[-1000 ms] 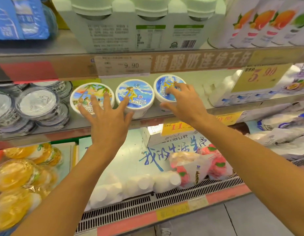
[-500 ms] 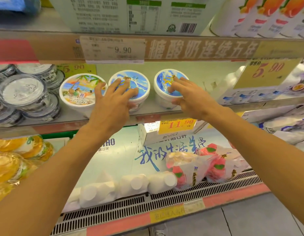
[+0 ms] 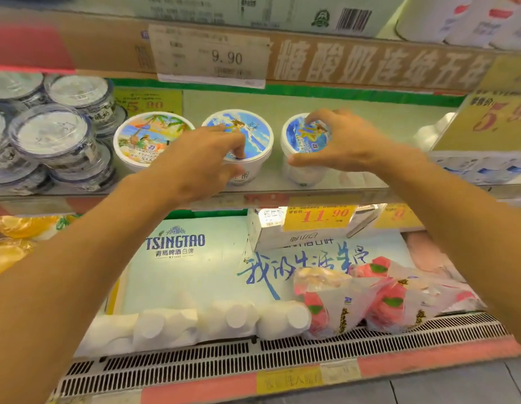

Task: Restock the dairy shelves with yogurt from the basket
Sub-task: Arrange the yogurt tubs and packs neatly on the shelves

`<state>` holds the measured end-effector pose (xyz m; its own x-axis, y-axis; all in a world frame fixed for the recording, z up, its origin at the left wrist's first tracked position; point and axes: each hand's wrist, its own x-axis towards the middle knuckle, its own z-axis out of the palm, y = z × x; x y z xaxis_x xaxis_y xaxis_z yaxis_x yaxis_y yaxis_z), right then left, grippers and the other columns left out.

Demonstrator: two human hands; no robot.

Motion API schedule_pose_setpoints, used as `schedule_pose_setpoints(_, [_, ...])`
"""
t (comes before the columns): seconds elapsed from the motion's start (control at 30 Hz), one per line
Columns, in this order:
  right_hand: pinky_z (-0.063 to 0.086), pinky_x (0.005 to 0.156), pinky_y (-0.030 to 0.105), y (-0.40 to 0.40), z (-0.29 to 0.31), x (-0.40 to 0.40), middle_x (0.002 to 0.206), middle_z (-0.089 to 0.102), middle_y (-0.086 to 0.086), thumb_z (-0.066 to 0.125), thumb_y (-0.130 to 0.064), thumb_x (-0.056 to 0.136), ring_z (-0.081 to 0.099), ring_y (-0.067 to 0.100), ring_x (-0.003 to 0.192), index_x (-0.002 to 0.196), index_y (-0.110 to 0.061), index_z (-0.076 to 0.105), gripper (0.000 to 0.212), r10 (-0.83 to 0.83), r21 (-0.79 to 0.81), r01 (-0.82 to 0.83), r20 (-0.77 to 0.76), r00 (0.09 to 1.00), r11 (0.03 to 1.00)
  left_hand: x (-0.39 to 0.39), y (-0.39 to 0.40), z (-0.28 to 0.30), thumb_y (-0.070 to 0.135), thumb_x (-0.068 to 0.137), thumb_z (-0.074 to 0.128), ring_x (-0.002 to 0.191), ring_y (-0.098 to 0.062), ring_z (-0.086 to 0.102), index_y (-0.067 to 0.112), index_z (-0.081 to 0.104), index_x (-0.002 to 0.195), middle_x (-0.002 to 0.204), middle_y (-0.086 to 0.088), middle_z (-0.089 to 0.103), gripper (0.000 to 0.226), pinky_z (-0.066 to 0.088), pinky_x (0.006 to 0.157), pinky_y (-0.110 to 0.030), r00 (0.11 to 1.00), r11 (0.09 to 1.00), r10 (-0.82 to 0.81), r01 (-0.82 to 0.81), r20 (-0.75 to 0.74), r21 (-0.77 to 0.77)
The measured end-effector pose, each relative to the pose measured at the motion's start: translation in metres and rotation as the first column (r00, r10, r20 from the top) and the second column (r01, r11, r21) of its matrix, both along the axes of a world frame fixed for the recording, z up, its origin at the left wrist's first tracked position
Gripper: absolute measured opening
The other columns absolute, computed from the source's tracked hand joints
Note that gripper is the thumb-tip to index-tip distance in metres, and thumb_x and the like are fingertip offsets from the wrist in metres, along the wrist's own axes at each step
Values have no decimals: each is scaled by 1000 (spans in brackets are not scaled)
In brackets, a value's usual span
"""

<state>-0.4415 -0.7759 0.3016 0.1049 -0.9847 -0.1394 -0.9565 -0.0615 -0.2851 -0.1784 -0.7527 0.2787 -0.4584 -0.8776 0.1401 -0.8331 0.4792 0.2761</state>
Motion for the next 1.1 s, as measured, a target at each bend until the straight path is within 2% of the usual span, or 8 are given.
schedule_pose_setpoints(0.2, [39,88,43,-5,12,5,136,51,19,30,-91,79,50,39,121,130,-23,51,88,-92,5,96,-242,966,995,-6,6,-6,27,91,67,123,-33,53,18,59,102,125,-11,66,16,42,87,-42,998,994,56,-58,-27,-90])
schedule_pose_setpoints(0.37, [35,105,34,7,17,-14,146,42,13,66,-65,82,43,31,132,150,-30,38,81,82,163,-60,-133,988,985,-5,7,-11,26,93,65,127,-34,52,26,57,115,133,-8,62,23,43,89,-44,998,994,51,-54,-39,-94])
schedule_pose_setpoints(0.47, [31,97,22,15,13,-18,145,45,8,78,-42,81,45,25,130,146,-34,44,74,138,115,-141,32,990,983,-4,7,-14,24,96,61,142,-26,40,30,59,128,145,-4,54,33,39,101,-43,997,996,45,-49,-57,-75])
schedule_pose_setpoints(0.77, [37,78,38,29,4,25,119,47,18,42,-86,78,44,35,94,126,-22,57,81,-111,-99,88,-258,960,991,-6,8,-16,18,96,62,144,-23,37,24,65,123,148,2,51,28,36,106,-40,992,995,65,-73,-105,-68])
schedule_pose_setpoints(0.83, [39,85,40,23,13,15,127,50,19,42,-82,83,45,35,114,125,-20,59,77,-43,-21,39,-236,971,999,-5,9,-15,18,96,62,144,-22,38,23,66,121,147,2,52,26,37,105,-41,993,995,63,-71,-104,-70])
schedule_pose_setpoints(0.93, [32,112,38,18,22,-10,148,39,10,73,-53,82,34,27,139,136,-33,55,60,166,96,-155,-125,978,983,-4,8,-17,16,95,64,142,-24,41,20,67,116,141,-2,58,22,40,102,-43,992,994,41,-53,-119,-96])
schedule_pose_setpoints(1.0, [36,114,38,20,16,-20,151,44,2,83,-34,78,42,23,137,135,-34,58,62,211,88,-212,17,977,973,-3,8,-19,15,93,66,139,-27,45,17,66,112,135,-7,63,19,43,98,-45,992,991,27,-43,-120,-128])
schedule_pose_setpoints(1.1, [45,107,45,20,3,-26,140,59,2,86,-37,73,55,23,126,125,-27,69,56,218,-79,-214,50,975,974,-2,7,-22,15,92,67,134,-31,50,14,63,114,125,-11,68,22,44,93,-47,993,986,28,-46,-115,-159])
